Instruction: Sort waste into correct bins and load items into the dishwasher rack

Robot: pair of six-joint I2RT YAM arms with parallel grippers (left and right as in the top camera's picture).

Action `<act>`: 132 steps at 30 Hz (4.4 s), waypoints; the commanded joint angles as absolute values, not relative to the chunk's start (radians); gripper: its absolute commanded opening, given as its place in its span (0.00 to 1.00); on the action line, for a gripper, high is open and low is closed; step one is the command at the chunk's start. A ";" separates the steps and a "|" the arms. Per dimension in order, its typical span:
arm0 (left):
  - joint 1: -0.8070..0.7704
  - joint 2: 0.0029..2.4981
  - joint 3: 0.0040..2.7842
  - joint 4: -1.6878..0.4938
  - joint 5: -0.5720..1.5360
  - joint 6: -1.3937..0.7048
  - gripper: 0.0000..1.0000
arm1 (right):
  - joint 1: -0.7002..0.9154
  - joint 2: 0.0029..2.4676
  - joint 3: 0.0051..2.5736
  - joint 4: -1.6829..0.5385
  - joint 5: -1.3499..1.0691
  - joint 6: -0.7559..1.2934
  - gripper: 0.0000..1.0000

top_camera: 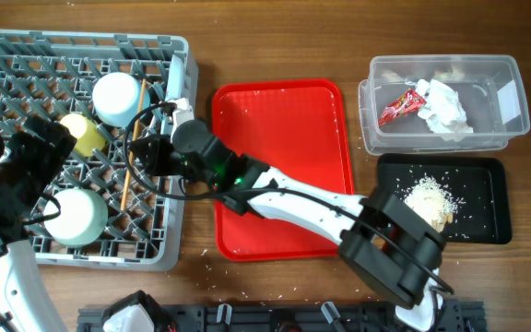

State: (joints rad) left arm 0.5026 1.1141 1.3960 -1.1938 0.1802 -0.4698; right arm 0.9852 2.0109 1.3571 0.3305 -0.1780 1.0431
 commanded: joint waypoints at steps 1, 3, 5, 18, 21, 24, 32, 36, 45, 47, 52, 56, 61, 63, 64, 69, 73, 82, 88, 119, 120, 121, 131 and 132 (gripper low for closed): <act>0.509 1.114 1.399 -1.194 0.181 -0.480 1.00 | 0.989 2.028 1.365 0.339 -0.127 0.947 0.20; 0.509 1.114 1.399 -1.194 0.181 -0.480 1.00 | 0.989 2.028 1.365 0.336 -0.127 0.918 0.42; 0.509 1.114 1.399 -1.194 0.181 -0.480 1.00 | 0.989 2.024 1.365 0.328 -0.148 0.870 0.51; 0.509 1.114 1.399 -1.195 0.181 -0.479 1.00 | 0.677 1.372 1.368 -0.572 0.102 0.717 0.95; 0.509 1.114 1.399 -1.194 0.181 -0.480 1.00 | 0.648 1.288 1.368 -0.847 0.250 0.735 0.94; 0.509 1.114 1.399 -1.194 0.181 -0.479 1.00 | 0.692 1.243 1.312 -1.070 0.430 0.846 0.92; 0.509 1.114 1.399 -1.194 0.181 -0.479 1.00 | 0.825 1.257 1.146 -1.008 0.501 0.919 1.00; 0.509 1.114 1.399 -1.194 0.181 -0.479 1.00 | 0.825 1.257 1.146 -0.958 0.405 0.919 0.99; 0.509 1.114 1.399 -1.194 0.181 -0.479 1.00 | 0.825 1.257 1.145 -0.958 0.379 0.916 1.00; 0.509 1.114 1.399 -1.194 0.181 -0.479 1.00 | 0.824 1.255 1.134 -0.921 0.380 0.874 1.00; 0.509 1.114 1.399 -1.194 0.181 -0.479 1.00 | 0.744 1.151 0.941 -0.550 0.255 0.512 1.00; 0.509 1.114 1.399 -1.194 0.181 -0.479 1.00 | 0.542 0.982 0.632 -0.228 -0.035 0.443 1.00; 0.509 1.114 1.399 -1.194 0.181 -0.479 1.00 | 0.382 0.656 0.207 0.149 -0.155 0.407 1.00; 0.509 1.114 1.399 -1.194 0.181 -0.479 1.00 | 0.357 0.510 0.086 0.222 -0.159 0.411 1.00; 0.509 1.114 1.399 -1.194 0.181 -0.479 1.00 | 0.344 0.448 0.050 0.228 -0.159 0.411 1.00; 0.509 1.114 1.399 -1.194 0.181 -0.479 1.00 | 0.295 0.217 0.005 0.138 -0.153 0.327 1.00; 0.509 1.114 1.399 -1.194 0.181 -0.479 1.00 | 0.181 0.090 0.005 0.007 -0.151 0.343 1.00; 0.509 1.114 1.399 -1.194 0.181 -0.479 1.00 | 0.011 0.040 0.005 0.009 -0.150 0.104 1.00; 0.509 1.114 1.399 -1.194 0.181 -0.479 1.00 | -0.094 0.003 0.005 0.009 -0.150 0.107 1.00; 0.509 1.114 1.399 -1.194 0.181 -0.479 1.00 | -0.082 0.004 0.006 0.006 -0.113 0.001 1.00; 0.509 1.114 1.399 -1.194 0.181 -0.479 1.00 | -0.082 0.004 0.006 0.006 -0.113 0.001 1.00; 0.509 1.114 1.399 -1.194 0.181 -0.479 1.00 | -0.082 0.004 0.006 0.006 -0.113 0.001 1.00; 0.509 1.114 1.399 -1.194 0.181 -0.479 1.00 | -0.082 0.004 0.006 0.006 -0.112 0.001 1.00; 0.509 1.114 1.399 -1.194 0.181 -0.479 1.00 | -0.082 0.004 0.006 0.006 -0.112 0.001 1.00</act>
State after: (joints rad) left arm 0.5045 1.1156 1.3960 -1.1973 0.1802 -0.4698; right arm -0.0875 0.0181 0.0067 0.0032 -0.1299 0.0200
